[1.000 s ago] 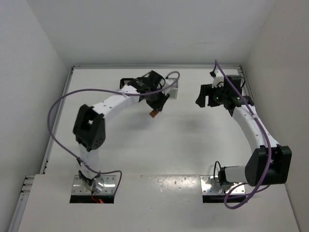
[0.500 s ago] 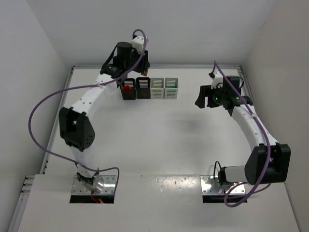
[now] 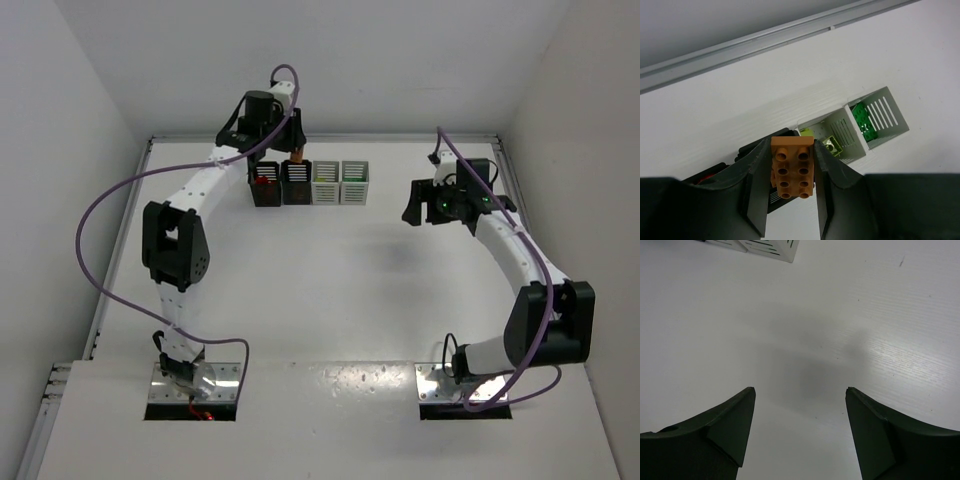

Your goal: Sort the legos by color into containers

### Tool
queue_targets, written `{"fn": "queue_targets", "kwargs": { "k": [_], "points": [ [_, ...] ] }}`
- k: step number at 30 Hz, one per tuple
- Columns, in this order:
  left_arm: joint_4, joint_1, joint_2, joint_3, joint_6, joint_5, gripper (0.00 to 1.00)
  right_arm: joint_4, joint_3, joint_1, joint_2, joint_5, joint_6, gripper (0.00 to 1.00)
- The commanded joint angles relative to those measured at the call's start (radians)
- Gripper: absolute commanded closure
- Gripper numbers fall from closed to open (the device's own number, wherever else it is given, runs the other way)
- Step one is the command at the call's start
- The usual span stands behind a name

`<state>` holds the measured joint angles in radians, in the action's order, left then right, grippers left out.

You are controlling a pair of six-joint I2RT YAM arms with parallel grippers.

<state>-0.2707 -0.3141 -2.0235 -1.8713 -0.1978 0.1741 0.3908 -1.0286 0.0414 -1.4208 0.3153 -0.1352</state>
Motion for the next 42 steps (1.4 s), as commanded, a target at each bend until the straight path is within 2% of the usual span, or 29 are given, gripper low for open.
{"fn": "queue_targets", "kwargs": {
  "k": [1, 10, 13, 14, 17, 20, 21, 23, 24, 26, 27, 30, 31, 34, 37, 42],
  "points": [
    [0.041, 0.001, -0.021, -0.042, -0.020, 0.021, 0.87, -0.035, -0.021, -0.005, -0.010, 0.004, -0.004, 0.27],
    [0.041, 0.001, -0.052, -0.043, -0.002, -0.007, 0.83, -0.026, -0.021, -0.005, -0.010, 0.004, 0.005, 0.27],
    [0.041, 0.001, -0.070, -0.052, 0.008, -0.016, 0.76, -0.026, -0.021, -0.005, -0.010, 0.004, 0.005, 0.27],
    [0.041, 0.001, -0.070, -0.052, 0.008, -0.016, 0.70, -0.026, -0.021, -0.005, -0.010, 0.004, 0.005, 0.27],
    [0.041, 0.001, -0.070, -0.052, 0.008, -0.016, 0.64, -0.026, -0.030, -0.005, -0.010, 0.004, 0.005, 0.27],
    [0.041, 0.001, -0.070, -0.052, 0.017, -0.025, 0.54, -0.017, -0.030, -0.005, -0.010, 0.004, 0.005, 0.27],
    [0.041, 0.001, -0.070, -0.052, 0.017, -0.025, 0.44, -0.017, -0.030, -0.005, -0.010, 0.004, 0.005, 0.27],
    [0.041, 0.001, -0.061, -0.052, 0.017, -0.025, 0.33, -0.017, -0.030, -0.005, -0.010, 0.004, 0.005, 0.27],
    [0.041, 0.001, -0.047, -0.052, 0.017, -0.025, 0.22, -0.017, -0.039, -0.005, -0.010, 0.004, 0.005, 0.27],
    [0.041, 0.001, -0.029, -0.040, 0.026, -0.036, 0.14, -0.017, -0.039, -0.005, -0.010, 0.013, -0.004, 0.27],
    [0.041, 0.010, -0.005, -0.025, 0.026, -0.036, 0.10, -0.026, -0.039, -0.005, -0.001, 0.013, -0.004, 0.27],
    [0.019, 0.010, 0.054, 0.018, 0.026, -0.024, 0.07, -0.026, -0.039, -0.005, 0.008, 0.022, -0.004, 0.27],
    [0.005, 0.010, 0.106, 0.029, 0.037, -0.013, 0.00, -0.026, -0.039, -0.005, 0.017, 0.022, -0.004, 0.27],
    [-0.071, 0.020, 0.199, 0.086, 0.107, 0.010, 0.00, -0.006, -0.048, -0.005, 0.026, 0.022, -0.004, 0.27],
    [-0.146, 0.020, 0.333, 0.190, 0.152, -0.065, 0.00, 0.019, -0.059, -0.005, 0.026, 0.022, 0.014, 0.26],
    [-0.223, 0.101, 0.567, 0.447, 0.143, -0.072, 0.00, 0.019, 0.028, -0.005, 0.057, 0.008, 0.049, 0.18]
  ]
}}
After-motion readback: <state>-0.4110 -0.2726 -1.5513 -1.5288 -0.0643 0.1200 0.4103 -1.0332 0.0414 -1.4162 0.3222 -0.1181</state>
